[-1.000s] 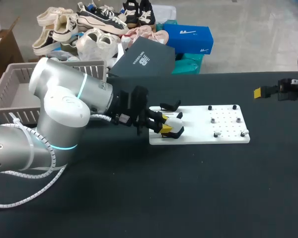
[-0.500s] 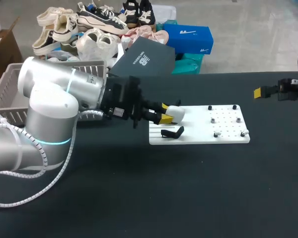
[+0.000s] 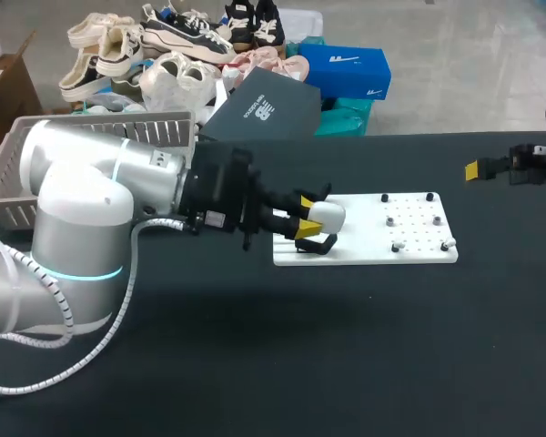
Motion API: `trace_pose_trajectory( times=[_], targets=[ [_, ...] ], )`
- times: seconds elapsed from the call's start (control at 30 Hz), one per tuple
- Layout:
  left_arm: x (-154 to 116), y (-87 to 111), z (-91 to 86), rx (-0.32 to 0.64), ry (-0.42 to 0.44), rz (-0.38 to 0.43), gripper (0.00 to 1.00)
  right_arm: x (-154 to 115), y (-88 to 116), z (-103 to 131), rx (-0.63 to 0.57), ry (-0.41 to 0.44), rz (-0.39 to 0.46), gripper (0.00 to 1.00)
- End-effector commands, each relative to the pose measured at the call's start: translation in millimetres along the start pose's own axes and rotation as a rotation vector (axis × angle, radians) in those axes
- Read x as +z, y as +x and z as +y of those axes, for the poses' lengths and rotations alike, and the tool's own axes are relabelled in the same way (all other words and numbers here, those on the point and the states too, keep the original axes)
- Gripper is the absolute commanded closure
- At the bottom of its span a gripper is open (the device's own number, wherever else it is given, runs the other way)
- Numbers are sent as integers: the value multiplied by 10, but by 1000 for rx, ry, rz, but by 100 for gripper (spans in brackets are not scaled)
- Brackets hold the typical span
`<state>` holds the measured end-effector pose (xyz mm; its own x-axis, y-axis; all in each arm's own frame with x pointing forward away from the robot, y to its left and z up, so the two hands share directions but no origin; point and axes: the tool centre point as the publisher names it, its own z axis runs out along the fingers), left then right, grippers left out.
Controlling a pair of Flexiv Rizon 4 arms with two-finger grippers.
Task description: Pick up each earbud case from the left stands, insert the matching earbuds, close the lid, and place the case in the box.
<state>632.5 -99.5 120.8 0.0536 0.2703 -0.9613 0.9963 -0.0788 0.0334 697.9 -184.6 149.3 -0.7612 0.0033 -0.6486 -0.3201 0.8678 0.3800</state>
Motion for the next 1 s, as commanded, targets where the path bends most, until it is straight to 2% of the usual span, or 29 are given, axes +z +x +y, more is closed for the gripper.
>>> trace_pose_trajectory(
  times=[0.03,1.0],
  targets=[
    [30,-29,-94,7,-45,-8,100,3,-2,1,0,2,1,0],
    [38,-57,-115,9,-47,-9,100,3,-2,1,0,2,1,0]
  ],
)
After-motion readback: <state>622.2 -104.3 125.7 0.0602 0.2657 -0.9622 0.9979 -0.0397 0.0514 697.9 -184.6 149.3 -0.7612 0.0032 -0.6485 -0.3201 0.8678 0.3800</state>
